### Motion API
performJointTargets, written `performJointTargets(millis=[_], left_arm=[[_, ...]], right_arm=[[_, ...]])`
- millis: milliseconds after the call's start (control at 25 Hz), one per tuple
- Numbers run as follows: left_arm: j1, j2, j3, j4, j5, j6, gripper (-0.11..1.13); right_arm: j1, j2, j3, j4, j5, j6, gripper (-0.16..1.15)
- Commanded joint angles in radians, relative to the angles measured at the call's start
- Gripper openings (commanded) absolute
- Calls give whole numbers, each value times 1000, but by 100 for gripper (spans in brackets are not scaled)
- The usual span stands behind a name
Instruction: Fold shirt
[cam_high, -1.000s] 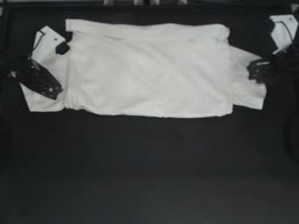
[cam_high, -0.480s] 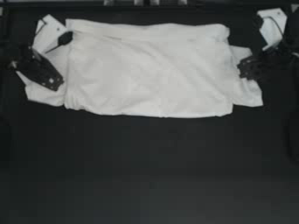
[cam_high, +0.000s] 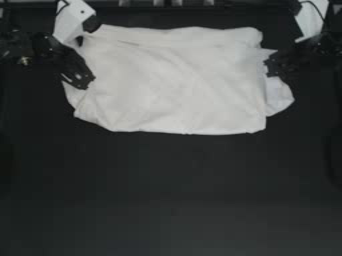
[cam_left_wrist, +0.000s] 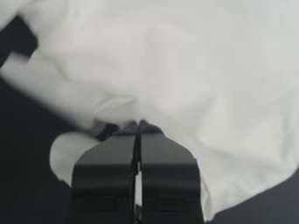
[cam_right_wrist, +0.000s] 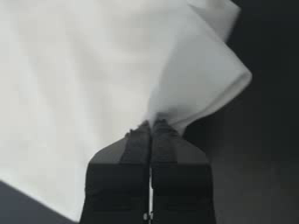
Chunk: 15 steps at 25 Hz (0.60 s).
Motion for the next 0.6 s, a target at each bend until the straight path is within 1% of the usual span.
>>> performJointTargets(millis=[40,120,240,400,600], left_arm=[[-20,-40,-52,0,-35,3,1],[-29,-38,-64,-3,-66,12,1],[-38,-34,-89,-20,-104,17,1],[-55,-18,-126,-28,-133,29,1],[-81,49,-184,-34,-149,35,1]], right_arm=[[15,-17,-58,-5,-9,2,5],[26,-17,-72,-3,-23,3,5],[38,-15,-95,0,-43,3,5],[54,-5,-129,5,-77,3,5],[81,61,-195,6,-141,0,5]])
